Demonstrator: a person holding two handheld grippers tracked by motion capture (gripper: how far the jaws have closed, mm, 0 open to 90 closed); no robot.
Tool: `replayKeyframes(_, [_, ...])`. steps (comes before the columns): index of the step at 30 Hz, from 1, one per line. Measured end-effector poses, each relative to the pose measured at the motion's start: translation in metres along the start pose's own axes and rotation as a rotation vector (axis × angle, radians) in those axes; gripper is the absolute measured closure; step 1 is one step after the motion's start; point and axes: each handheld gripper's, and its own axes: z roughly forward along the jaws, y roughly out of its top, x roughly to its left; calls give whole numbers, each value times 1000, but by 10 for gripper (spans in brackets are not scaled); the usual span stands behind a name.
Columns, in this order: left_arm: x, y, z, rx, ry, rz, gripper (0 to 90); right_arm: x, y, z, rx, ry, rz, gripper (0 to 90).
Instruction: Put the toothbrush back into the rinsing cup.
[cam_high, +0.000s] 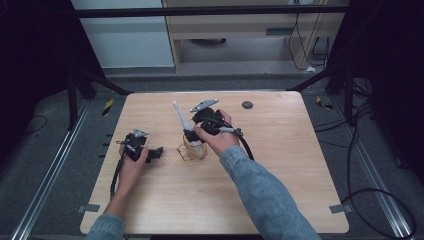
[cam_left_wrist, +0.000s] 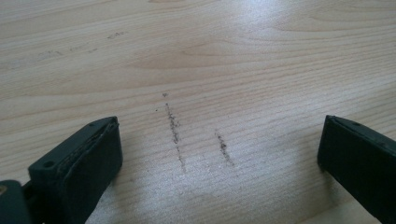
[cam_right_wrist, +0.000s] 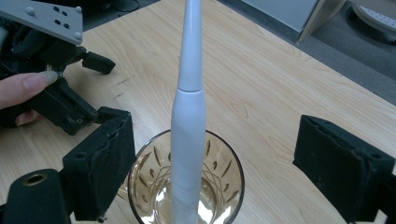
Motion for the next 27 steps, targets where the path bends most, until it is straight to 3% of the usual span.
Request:
replayKeyframes(8, [0, 0, 0, 0, 0, 0, 0, -4, -4, -7, -7, 6, -1, 119])
replayKeyframes(27, [0, 0, 0, 0, 0, 0, 0, -23, -20, -30, -39, -6, 69, 119])
